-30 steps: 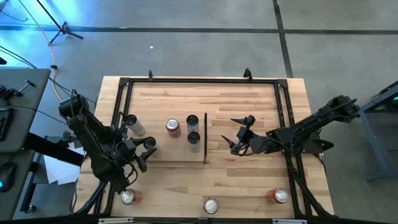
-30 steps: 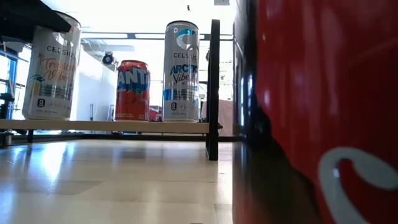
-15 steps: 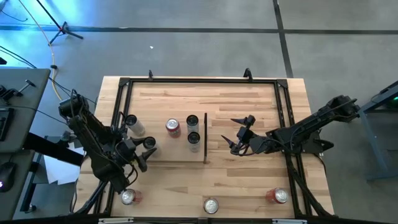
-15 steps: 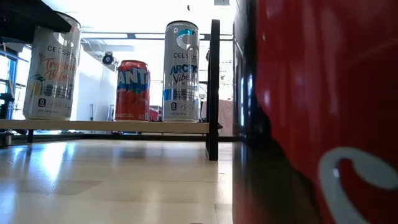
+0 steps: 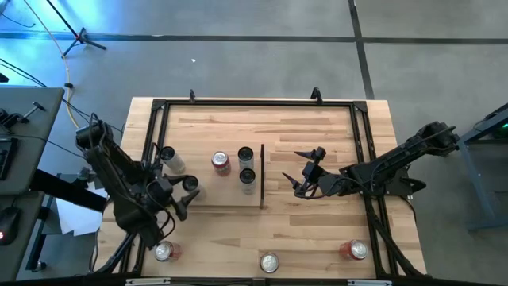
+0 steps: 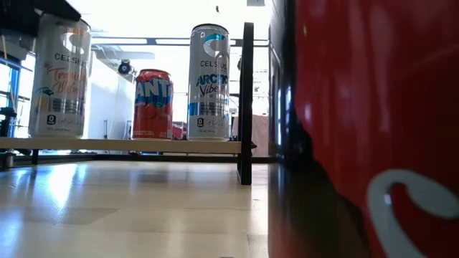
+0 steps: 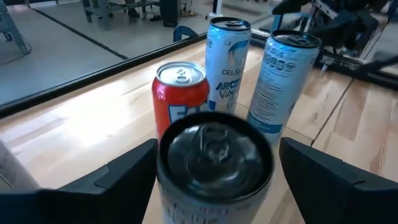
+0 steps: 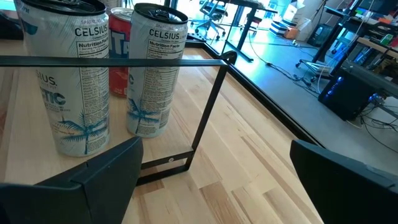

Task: Place canned beverage on shelf
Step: Put the white yellow soda can aligned with the other white yellow soda can on the shelf

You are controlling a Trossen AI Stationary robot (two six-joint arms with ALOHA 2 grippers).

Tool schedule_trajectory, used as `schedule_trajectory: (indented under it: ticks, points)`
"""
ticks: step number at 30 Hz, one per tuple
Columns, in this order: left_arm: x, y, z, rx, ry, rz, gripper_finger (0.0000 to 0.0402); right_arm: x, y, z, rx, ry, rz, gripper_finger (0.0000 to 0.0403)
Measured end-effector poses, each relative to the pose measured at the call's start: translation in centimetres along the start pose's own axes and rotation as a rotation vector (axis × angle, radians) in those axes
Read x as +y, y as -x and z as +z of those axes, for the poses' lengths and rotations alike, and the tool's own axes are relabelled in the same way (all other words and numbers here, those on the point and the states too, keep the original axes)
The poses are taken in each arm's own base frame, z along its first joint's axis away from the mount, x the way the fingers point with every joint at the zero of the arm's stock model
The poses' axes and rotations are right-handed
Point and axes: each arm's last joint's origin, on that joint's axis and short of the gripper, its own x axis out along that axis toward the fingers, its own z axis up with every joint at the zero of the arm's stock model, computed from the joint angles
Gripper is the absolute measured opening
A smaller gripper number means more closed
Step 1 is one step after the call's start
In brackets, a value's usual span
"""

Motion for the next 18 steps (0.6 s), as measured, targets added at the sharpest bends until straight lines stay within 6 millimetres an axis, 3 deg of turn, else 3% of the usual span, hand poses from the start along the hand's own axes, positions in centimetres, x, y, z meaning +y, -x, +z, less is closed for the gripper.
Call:
schedule_trajectory:
  ticks: [11,15,18]
  points:
    - [-3.0,2.8,8.3,0.288,-0.112,-0.01,0.031,0.0,0.0,0.0,0.0,0.0,0.0,0.0393]
    - [-2.9,2.5,11.9,0.423,-0.107,-0.038,0.031,0.0,0.0,0.0,0.0,0.0,0.0,0.0393]
    - [-2.4,1.1,14.0,0.581,-0.043,-0.012,0.031,0.0,0.0,0.0,0.0,0.0,0.0,0.0393]
